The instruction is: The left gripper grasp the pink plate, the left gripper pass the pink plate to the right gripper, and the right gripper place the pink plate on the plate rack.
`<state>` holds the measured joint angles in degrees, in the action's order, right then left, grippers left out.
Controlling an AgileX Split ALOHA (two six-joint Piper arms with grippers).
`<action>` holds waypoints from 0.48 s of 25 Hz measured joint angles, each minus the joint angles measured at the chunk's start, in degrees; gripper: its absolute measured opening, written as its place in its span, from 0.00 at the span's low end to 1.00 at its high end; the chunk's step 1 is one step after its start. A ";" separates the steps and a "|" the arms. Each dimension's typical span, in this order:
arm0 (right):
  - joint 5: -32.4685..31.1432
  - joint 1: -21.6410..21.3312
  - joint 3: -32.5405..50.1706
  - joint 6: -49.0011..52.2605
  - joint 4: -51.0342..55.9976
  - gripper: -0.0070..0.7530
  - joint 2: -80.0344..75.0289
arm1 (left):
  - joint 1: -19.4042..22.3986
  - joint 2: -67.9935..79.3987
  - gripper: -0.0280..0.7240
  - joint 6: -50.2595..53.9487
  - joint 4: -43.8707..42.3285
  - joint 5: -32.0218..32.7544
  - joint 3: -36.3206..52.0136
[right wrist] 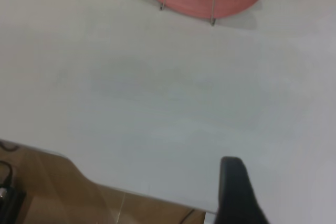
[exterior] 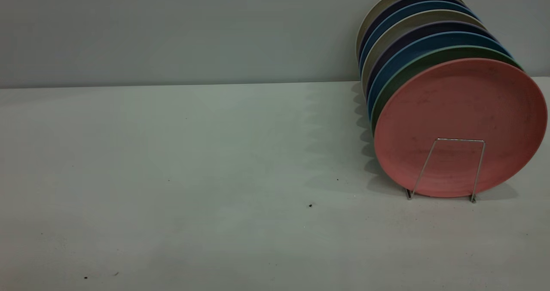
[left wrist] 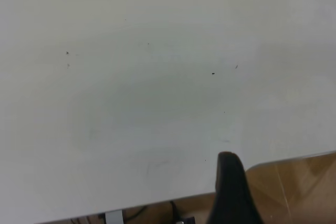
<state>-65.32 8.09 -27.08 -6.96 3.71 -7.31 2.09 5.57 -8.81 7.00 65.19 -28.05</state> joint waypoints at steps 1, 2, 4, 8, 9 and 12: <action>0.00 0.00 0.00 0.00 0.05 0.63 0.00 | -0.12 -0.18 0.73 0.00 0.00 0.00 0.00; 0.00 -0.08 0.00 0.00 0.05 0.63 0.36 | -0.11 -0.70 0.73 0.00 -0.01 0.00 0.00; 0.00 -1.17 0.04 0.00 0.16 0.63 2.15 | -0.11 -2.06 0.73 0.00 -0.20 0.00 0.00; -0.07 -4.81 0.04 0.00 0.27 0.63 7.37 | -0.11 -5.85 0.73 0.08 -0.21 0.00 0.00; -0.07 -5.53 0.04 0.00 0.27 0.63 8.11 | -0.11 -6.42 0.73 0.14 -0.21 0.05 0.00; -0.21 -6.52 0.04 0.00 0.46 0.63 8.21 | -0.11 -6.82 0.73 0.21 -0.21 0.05 0.00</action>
<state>-65.52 1.57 -27.05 -6.96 4.17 0.90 1.98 -1.25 -8.60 6.80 65.24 -28.05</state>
